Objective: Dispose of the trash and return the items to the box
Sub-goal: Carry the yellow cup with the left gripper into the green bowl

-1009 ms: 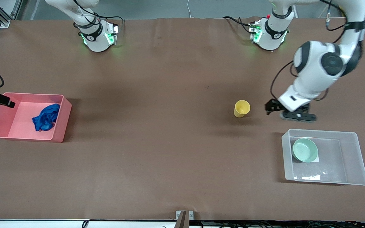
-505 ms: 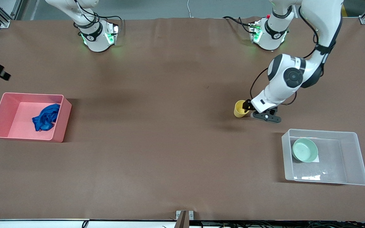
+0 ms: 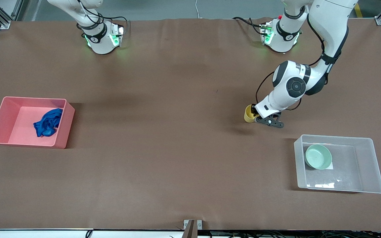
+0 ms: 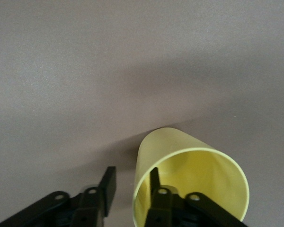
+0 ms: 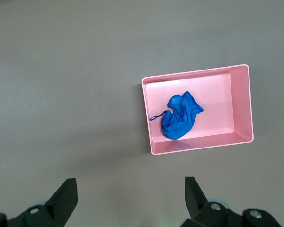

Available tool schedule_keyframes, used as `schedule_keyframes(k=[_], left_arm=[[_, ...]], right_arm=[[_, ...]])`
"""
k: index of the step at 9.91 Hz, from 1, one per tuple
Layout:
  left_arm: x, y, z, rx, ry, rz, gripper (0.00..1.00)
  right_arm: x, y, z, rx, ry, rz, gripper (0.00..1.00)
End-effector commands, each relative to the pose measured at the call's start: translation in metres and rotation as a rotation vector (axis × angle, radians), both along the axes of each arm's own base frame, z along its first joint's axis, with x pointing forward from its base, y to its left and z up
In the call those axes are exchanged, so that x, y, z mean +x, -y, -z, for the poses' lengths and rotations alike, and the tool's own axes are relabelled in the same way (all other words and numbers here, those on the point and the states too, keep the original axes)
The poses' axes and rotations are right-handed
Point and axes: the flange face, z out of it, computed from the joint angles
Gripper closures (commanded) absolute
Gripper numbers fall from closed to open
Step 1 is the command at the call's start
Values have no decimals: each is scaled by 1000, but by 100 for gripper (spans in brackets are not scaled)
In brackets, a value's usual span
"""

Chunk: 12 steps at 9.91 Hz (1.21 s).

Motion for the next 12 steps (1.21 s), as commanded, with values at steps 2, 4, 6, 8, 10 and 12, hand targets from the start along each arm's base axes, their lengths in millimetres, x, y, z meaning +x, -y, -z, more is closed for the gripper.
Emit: schedule_keyframes(k=[2, 4, 6, 8, 10, 12], left_arm=[[-7, 0, -11, 19, 6, 9, 100], [19, -21, -56, 28, 59, 15, 100], [84, -76, -104, 42, 88, -35, 100], [147, -154, -132, 68, 134, -74, 100], [191, -207, -131, 95, 183, -88, 100], [207, -253, -91, 77, 155, -101, 100]], right_arm=[[1, 0, -4, -15, 6, -6, 0], [1, 0, -4, -15, 6, -6, 0], [1, 2, -3, -14, 2, -5, 0], [1, 1, -3, -15, 6, -5, 0], [2, 2, -2, -14, 2, -3, 0], [1, 2, -2, -14, 3, -3, 0]])
